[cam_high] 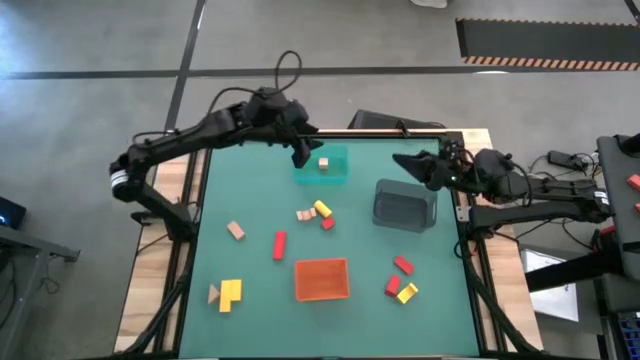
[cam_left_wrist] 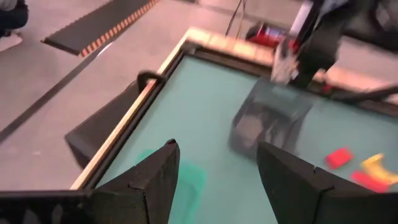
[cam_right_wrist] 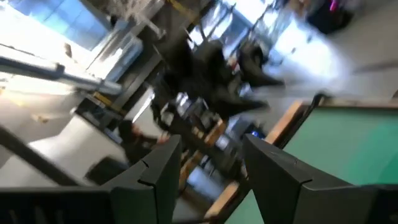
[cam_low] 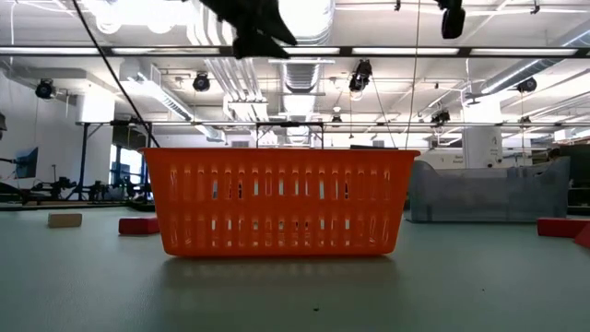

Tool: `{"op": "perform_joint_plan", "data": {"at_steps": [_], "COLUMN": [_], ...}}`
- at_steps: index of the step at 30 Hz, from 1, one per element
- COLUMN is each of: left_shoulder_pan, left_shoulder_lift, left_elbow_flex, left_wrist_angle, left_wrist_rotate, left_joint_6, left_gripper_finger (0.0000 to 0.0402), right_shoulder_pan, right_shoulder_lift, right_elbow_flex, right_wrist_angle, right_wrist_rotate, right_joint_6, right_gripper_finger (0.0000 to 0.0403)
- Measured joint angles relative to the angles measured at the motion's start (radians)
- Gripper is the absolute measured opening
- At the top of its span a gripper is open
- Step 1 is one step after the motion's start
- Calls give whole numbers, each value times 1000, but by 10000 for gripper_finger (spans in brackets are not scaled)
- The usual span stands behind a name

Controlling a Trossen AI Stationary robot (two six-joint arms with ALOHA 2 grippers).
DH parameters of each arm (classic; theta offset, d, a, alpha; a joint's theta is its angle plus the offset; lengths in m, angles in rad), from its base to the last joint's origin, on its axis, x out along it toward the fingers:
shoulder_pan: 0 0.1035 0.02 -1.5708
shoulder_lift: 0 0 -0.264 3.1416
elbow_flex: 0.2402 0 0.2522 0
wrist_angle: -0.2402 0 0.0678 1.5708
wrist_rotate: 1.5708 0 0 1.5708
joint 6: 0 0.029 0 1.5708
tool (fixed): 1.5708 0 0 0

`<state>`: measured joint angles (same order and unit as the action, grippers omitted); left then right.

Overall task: Sort & place blocks by color
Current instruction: Put the red block into the black bin

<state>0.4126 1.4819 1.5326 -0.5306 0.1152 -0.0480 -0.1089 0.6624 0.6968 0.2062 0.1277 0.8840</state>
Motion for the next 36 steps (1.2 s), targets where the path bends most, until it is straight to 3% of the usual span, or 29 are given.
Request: {"op": "perform_joint_plan", "data": {"at_steps": [8,23,26,31,36], "left_shoulder_pan": [-77,-260,-276,-292,-292], "left_shoulder_lift": [-92,-207,-229,-268,-292], "left_elbow_flex": [-1,-2,-2,-2,-2], "left_wrist_angle": [-2,-2,-3,-2,-2], "left_wrist_rotate": [0,2,2,2,1], "left_joint_6": [-178,-190,-209,-210,-211], "left_gripper_finger": [199,199,199,199,199], "right_shoulder_pan": [55,280,340,410,449], "right_shoulder_lift": [119,395,440,509,583], "right_elbow_flex": [115,538,576,583,576], "right_wrist_angle": [-172,-1064,-1136,-1173,-1255], "right_wrist_rotate": [-158,-187,-209,-373,-449], "right_joint_6": [115,339,426,587,700], "right_gripper_finger": [162,162,162,162,162]}}
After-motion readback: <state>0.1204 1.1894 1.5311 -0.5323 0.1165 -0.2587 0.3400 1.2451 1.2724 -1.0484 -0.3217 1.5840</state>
